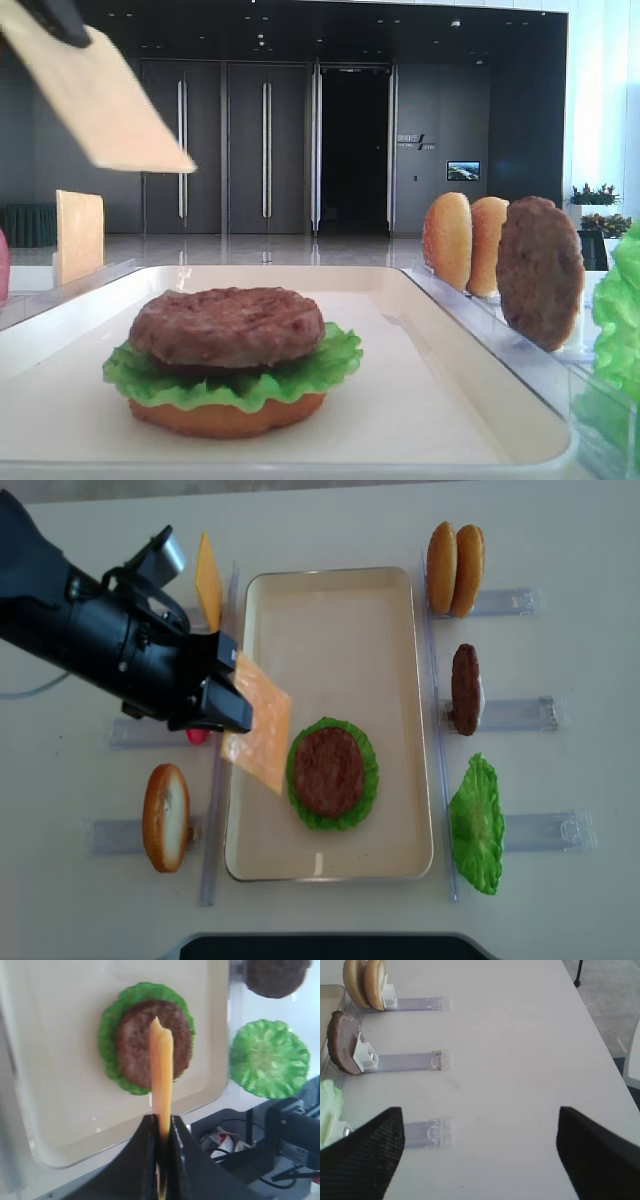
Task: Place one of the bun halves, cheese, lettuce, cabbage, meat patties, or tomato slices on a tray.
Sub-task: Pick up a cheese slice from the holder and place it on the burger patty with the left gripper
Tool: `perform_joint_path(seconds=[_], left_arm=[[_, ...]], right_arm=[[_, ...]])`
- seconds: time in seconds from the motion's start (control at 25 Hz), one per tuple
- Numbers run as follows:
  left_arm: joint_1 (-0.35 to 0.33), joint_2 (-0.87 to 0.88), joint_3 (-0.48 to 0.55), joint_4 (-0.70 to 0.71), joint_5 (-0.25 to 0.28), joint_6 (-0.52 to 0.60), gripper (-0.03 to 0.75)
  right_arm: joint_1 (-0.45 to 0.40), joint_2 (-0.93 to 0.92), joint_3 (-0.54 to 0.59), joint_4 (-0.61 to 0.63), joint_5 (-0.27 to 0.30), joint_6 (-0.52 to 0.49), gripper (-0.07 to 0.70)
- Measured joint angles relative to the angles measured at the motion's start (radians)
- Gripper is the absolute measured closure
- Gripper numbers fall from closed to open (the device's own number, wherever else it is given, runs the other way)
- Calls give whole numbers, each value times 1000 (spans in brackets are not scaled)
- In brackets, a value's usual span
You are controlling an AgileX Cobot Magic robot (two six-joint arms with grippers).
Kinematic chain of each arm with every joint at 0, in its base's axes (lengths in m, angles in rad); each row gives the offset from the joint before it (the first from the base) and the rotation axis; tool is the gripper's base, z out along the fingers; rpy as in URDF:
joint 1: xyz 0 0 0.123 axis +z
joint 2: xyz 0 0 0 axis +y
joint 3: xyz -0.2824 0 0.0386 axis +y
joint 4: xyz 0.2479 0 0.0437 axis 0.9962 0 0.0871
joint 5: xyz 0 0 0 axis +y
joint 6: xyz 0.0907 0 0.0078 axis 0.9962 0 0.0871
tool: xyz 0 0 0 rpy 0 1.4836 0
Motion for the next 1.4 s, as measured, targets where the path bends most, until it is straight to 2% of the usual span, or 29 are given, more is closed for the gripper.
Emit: perform_joint_path(seconds=[0.2, 0.32, 0.44, 0.8, 1.04, 1.2, 1.28, 1.4], left_arm=[[0, 114, 0, -306, -13, 259, 692], [0, 169, 0, -423, -13, 360, 692], [0, 212, 0, -483, -11, 437, 692], [0, 259, 0, -533, -9, 527, 692], [0, 259, 0, -542, -7, 533, 692], [0, 265, 0, -530, 35, 533, 692], [0, 265, 14, -527, 39, 533, 692], [0, 266, 69, -536, 19, 555, 692]], right_arm=[[0, 0, 0, 0, 0, 0, 45], [0, 0, 0, 0, 0, 0, 45], [0, 0, 0, 0, 0, 0, 45], [0, 0, 0, 0, 0, 0, 45], [0, 0, 0, 0, 0, 0, 45], [0, 0, 0, 0, 0, 0, 45], [0, 0, 0, 0, 0, 0, 45], [0, 0, 0, 0, 0, 0, 45]])
